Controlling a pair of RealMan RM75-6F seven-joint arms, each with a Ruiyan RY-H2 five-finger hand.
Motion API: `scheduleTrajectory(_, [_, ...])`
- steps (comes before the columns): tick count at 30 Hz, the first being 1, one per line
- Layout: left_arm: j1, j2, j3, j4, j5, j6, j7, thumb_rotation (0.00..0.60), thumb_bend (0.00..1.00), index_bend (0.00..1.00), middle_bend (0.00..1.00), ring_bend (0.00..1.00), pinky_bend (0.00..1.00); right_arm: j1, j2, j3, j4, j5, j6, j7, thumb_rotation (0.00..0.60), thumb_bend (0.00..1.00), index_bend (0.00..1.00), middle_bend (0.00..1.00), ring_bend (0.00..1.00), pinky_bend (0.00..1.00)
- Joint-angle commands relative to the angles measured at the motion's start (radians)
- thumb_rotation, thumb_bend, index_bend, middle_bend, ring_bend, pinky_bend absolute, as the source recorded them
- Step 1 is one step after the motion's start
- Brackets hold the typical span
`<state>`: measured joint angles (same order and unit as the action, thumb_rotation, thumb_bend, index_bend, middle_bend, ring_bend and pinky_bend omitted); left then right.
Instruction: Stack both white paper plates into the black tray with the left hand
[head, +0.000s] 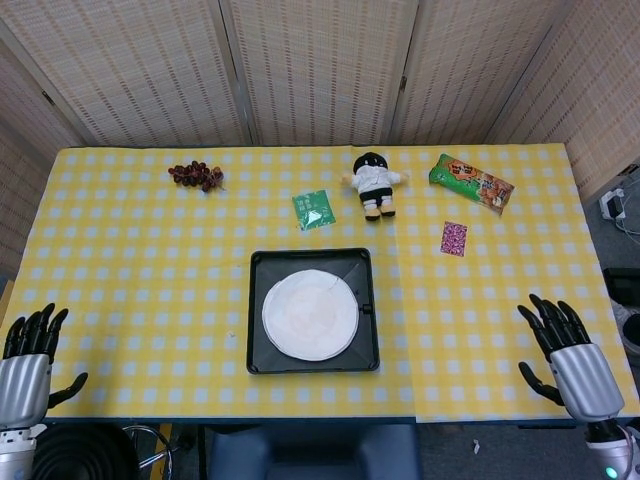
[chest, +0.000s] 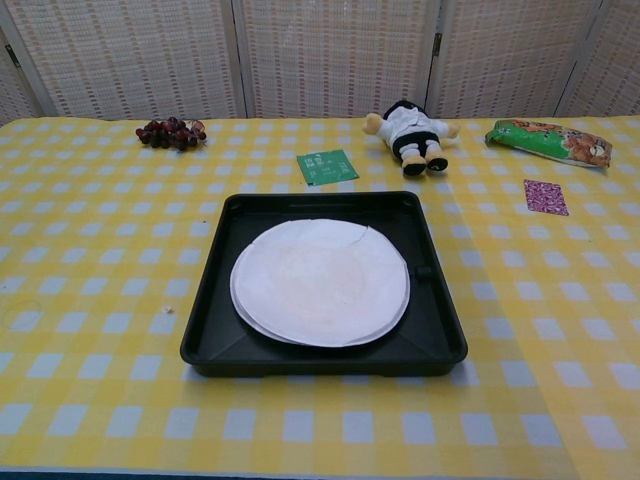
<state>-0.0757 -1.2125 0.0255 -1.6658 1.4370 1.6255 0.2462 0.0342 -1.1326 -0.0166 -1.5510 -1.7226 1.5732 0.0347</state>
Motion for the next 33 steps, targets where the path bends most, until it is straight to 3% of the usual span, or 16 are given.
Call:
scheduleTrajectory(1, [0.011,0.001,-0.002,-0.010,0.040,0.025,0.016,0.600,0.21,0.03,0.02,0.00,0.00,-0.003,0.003,-0.003,-0.002,-0.005,0.010,0.000,0.600,0.37,0.00,0.00,0.00,0.00])
scheduleTrajectory(23, [0.031,0.007,-0.019,-0.027,0.069,-0.012,0.030,0.600,0.21,0.03,0.02,0.00,0.00,0.010,0.006,-0.007,-0.006,0.014,-0.013,-0.005,0.600,0.37,0.00,0.00,0.00,0.00])
scheduleTrajectory(33, [0.036,0.009,-0.014,-0.037,0.096,-0.027,0.032,0.600,0.21,0.03,0.02,0.00,0.00,-0.004,0.009,-0.010,-0.004,-0.006,0.030,-0.002,0.600,0.37,0.00,0.00,0.00,0.00])
